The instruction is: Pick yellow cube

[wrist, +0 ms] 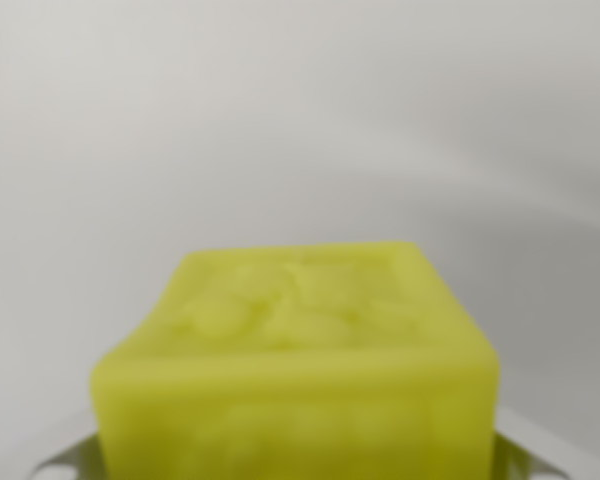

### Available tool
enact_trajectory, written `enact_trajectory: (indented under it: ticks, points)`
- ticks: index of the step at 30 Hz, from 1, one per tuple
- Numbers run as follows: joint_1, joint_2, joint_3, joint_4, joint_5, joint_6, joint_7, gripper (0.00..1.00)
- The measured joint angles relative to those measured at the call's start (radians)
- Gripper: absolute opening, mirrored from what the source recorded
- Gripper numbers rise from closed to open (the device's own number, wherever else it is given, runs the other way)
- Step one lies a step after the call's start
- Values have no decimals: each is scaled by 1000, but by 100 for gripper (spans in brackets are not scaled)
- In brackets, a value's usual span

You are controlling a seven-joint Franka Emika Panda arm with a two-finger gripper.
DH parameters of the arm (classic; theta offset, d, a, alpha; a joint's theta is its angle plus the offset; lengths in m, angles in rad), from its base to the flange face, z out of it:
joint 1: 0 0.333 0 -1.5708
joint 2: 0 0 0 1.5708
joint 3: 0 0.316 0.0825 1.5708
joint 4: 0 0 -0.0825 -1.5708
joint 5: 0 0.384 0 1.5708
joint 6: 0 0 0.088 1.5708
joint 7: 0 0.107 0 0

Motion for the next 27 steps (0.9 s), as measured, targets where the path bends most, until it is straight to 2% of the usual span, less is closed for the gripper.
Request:
enact_trajectory:
  ticks: [27]
  points:
    - [0,-128,0,35,4,-163,-3,0]
